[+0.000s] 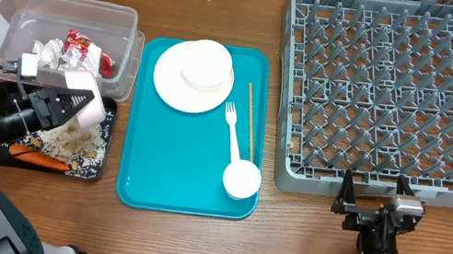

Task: Sort waste into correct bins and load items into the dishwasher
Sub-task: 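Tilt the bowl with left gripper to dump rice onto the black tray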

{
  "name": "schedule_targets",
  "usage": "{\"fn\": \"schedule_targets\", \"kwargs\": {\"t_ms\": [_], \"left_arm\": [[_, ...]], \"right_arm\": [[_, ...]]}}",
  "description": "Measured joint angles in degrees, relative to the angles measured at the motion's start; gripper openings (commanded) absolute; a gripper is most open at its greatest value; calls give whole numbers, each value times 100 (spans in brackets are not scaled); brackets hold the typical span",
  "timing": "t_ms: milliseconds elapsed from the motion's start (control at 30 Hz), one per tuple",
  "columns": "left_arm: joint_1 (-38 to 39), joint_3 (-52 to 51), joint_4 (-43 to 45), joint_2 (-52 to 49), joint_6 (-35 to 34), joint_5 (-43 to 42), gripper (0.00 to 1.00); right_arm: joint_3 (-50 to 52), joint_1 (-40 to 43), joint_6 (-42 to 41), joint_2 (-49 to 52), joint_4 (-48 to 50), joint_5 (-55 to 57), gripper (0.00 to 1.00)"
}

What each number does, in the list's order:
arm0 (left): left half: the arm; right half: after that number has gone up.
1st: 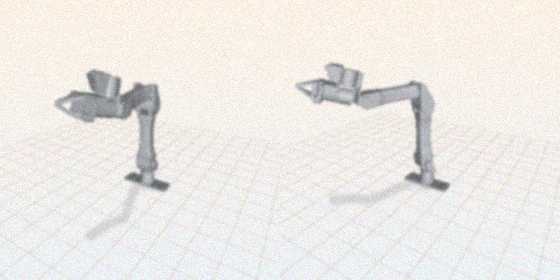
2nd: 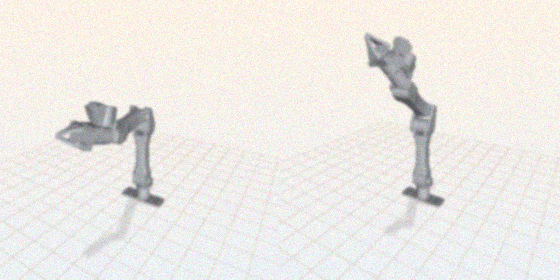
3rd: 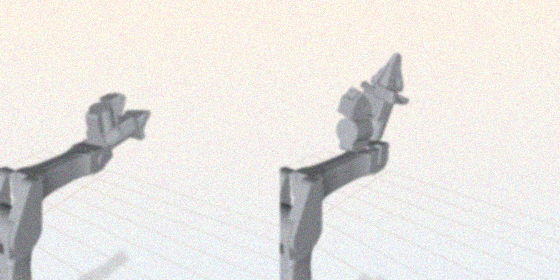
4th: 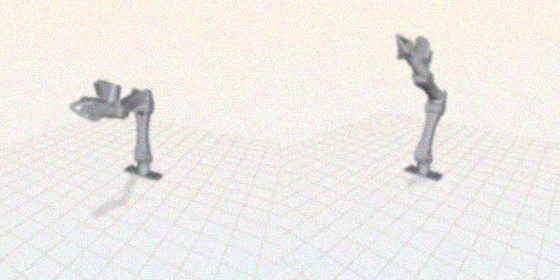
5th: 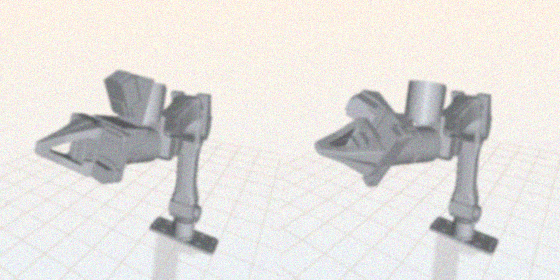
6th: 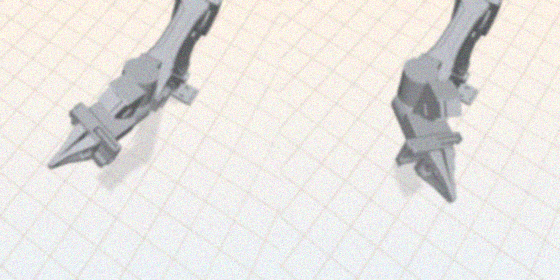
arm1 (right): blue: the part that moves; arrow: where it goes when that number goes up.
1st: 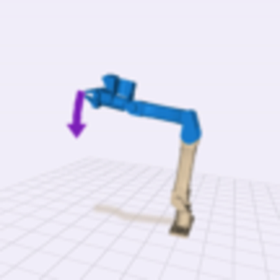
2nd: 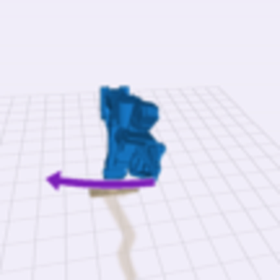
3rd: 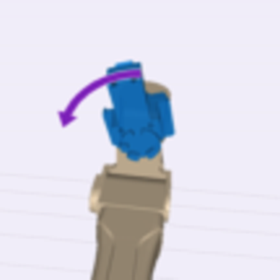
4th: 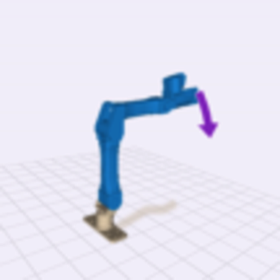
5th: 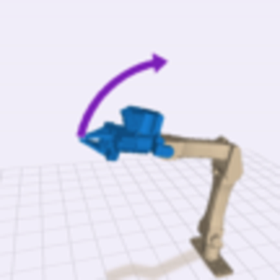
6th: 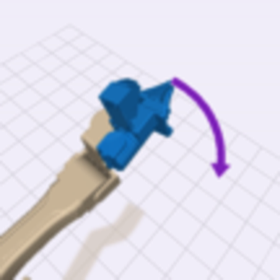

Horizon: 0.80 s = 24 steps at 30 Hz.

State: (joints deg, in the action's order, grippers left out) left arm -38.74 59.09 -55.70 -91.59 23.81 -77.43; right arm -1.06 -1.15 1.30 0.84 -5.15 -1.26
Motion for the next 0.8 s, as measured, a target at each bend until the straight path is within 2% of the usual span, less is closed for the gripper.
{"fn": "schedule_targets", "kwargs": {"t_ms": [533, 633, 700, 733, 767, 800], "left_arm": [[-79, -7, -173, 0, -444, 168, 4], [-103, -15, 181, 0, -577, 334, 4], [-173, -15, 212, 0, -726, 448, 11], [-216, -15, 212, 0, -769, 492, 21], [-256, -15, 212, 0, -822, 527, 18], [-293, -15, 214, 0, -892, 553, 6]], "right_arm": [[0, -2, 2, 0, 0, 0, 100], [0, 0, 0, 0, 0, -2, 100], [0, 0, 2, 0, 2, 0, 100], [0, 0, -2, 0, 0, -2, 100], [0, 0, 0, 0, 0, -2, 100], [0, 0, 0, 0, 0, -2, 100]]}}
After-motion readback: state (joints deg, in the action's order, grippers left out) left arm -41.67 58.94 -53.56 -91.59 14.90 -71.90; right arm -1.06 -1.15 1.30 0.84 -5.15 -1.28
